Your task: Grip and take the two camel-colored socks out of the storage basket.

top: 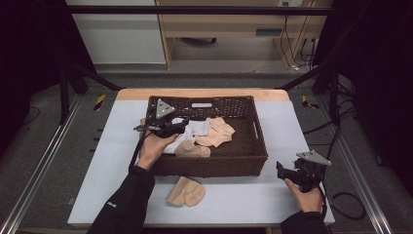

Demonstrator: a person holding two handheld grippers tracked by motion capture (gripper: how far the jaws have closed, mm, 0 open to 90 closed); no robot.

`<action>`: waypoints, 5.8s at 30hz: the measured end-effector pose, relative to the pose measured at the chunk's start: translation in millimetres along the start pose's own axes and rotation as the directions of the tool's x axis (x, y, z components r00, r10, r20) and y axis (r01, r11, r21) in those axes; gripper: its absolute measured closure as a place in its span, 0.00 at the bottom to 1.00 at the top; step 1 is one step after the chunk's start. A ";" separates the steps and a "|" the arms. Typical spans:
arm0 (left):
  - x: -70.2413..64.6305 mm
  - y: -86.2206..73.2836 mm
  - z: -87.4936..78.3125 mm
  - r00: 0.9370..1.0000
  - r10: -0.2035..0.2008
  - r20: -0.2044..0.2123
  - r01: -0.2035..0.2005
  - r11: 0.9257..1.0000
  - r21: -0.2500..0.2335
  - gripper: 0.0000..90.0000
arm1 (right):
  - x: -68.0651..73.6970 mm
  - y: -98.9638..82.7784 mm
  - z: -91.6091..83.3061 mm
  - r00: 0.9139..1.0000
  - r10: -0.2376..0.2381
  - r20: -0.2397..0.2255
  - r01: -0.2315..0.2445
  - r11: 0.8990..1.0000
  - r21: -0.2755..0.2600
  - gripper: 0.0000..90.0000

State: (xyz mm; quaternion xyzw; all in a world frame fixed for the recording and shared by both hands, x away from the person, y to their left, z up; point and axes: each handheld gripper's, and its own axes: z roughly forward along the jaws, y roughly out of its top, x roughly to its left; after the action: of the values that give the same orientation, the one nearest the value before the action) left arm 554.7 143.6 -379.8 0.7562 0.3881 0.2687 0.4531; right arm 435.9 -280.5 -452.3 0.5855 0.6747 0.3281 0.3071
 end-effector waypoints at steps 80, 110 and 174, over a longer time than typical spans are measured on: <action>3.0 -25.0 10.0 0.987 -0.082 0.139 0.081 0.997 0.016 0.96 | -1.0 -1.4 1.5 1.000 0.005 0.005 -0.005 1.000 0.015 0.08; -10.3 43.9 -82.1 0.984 -0.059 0.165 0.111 0.939 -0.326 0.97 | -1.3 -0.9 0.7 1.000 0.007 0.007 -0.007 1.000 0.017 0.08; -132.1 -62.3 -62.6 0.895 0.085 0.438 -0.075 0.996 -0.039 0.96 | -1.0 -1.8 0.1 1.000 0.004 0.009 -0.004 1.000 0.027 0.08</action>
State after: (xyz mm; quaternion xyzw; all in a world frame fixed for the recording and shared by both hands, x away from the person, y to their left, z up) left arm 412.6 81.6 -414.9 0.8079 0.2416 0.1137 0.5254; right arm 435.1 -281.7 -453.8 0.5924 0.6765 0.3169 0.3016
